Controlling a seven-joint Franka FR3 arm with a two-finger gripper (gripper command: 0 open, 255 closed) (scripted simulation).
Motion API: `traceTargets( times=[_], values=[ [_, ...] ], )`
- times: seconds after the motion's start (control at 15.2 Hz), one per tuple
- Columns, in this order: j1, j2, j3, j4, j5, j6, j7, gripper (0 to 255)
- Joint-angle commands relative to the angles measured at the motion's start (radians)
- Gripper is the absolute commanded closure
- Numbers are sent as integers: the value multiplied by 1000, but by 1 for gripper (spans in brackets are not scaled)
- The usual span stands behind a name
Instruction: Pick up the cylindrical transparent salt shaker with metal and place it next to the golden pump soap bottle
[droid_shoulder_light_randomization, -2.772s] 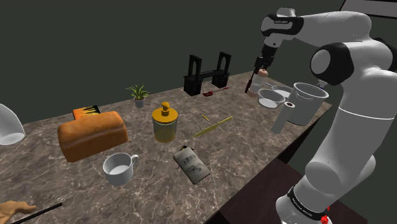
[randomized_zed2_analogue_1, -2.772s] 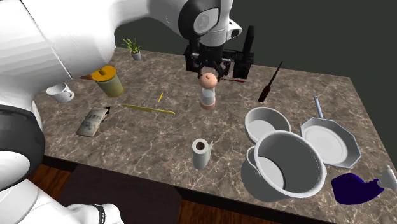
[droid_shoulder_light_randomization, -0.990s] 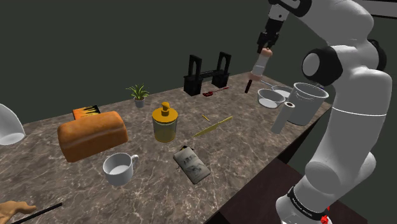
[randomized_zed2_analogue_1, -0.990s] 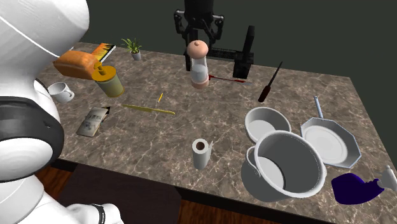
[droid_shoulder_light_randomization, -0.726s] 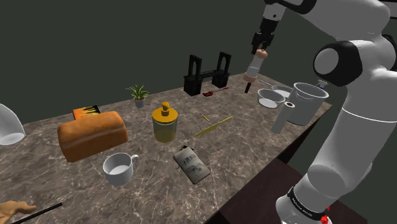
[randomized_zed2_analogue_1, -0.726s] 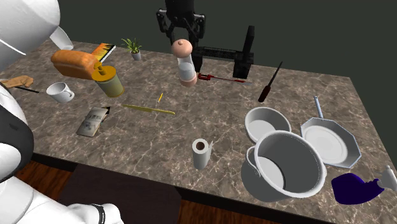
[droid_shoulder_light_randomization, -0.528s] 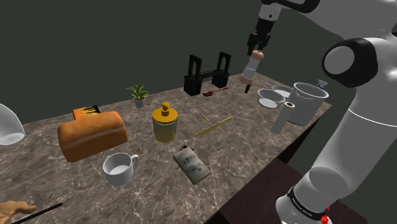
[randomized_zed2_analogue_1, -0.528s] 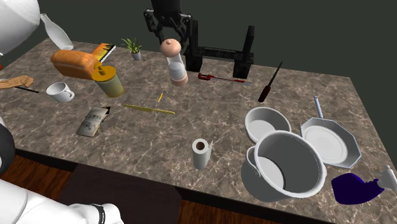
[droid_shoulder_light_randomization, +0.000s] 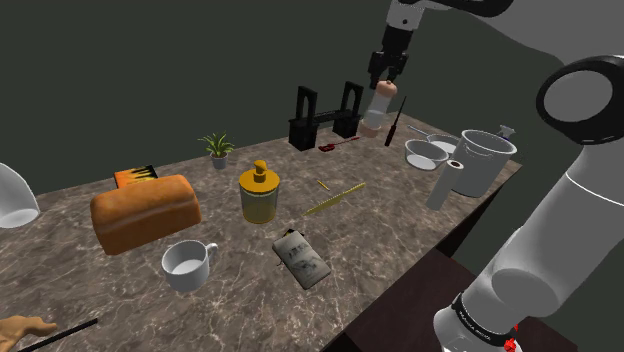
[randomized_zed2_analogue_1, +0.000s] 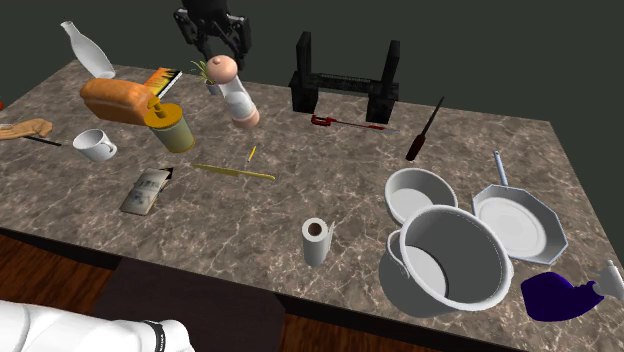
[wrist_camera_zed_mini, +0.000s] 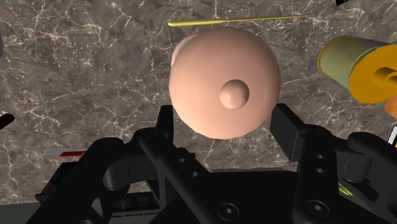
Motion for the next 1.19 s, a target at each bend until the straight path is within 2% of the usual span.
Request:
traceTargets(
  times=[0.0, 0.59, 1.12],
  values=[
    [27, -9, 25, -13, -6, 5, 53, 255],
    [138, -22, 136, -28, -23, 10, 273, 255],
    [235, 45, 228, 56, -35, -8, 461, 255]
  ],
)
